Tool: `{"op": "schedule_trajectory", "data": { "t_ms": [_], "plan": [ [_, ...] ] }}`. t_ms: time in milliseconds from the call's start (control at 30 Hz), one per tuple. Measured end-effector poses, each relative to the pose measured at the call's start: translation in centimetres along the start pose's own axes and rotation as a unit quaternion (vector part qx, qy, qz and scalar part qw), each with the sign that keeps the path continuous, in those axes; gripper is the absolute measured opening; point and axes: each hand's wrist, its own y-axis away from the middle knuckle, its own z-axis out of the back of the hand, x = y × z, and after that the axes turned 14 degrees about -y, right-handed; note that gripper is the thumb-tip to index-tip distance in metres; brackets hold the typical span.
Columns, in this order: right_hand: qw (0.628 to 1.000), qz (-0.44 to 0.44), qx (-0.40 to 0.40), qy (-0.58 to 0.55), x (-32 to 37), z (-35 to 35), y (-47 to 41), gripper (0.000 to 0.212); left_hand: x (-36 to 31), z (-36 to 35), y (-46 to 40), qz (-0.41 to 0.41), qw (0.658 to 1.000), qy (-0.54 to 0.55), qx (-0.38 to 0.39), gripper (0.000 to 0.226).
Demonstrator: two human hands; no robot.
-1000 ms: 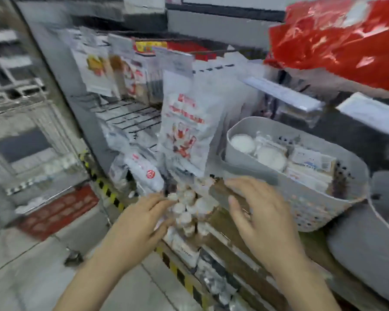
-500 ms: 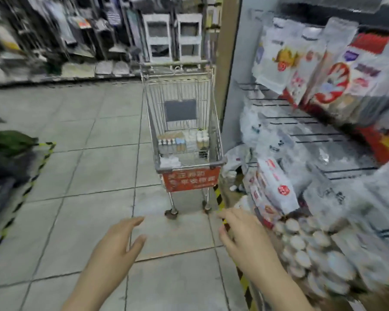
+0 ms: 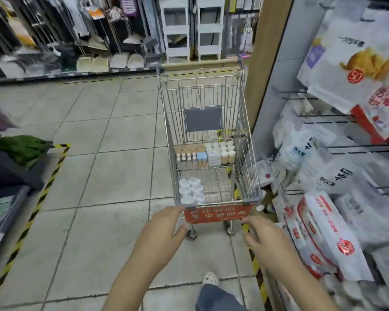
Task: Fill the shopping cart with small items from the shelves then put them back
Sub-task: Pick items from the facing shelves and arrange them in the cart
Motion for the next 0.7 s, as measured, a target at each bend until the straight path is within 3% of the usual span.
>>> {"op": "schedule_trajectory", "data": {
  "t_ms": [333, 533, 700],
  "plan": [
    [0.998, 0.018, 0.054, -0.024, 4.6, -1.8, -16.0, 0.032, 7.0, 1.2, -12.9, 0.026, 0.997, -0.012, 0.066, 0.045],
    [0.994, -0.072, 0.039, -0.067, 2.8, -3.9, -22.3, 0.032, 11.5, 2.0, -25.0, -0.020, 0.991, -0.059, 0.118, 0.043],
    [0.969, -0.218, -0.022, -0.118, 1.1, -4.8, -27.1, 0.037, 12.3, 2.4, -37.9, -0.125, 0.969, -0.143, 0.157, 0.043]
  ]
}}
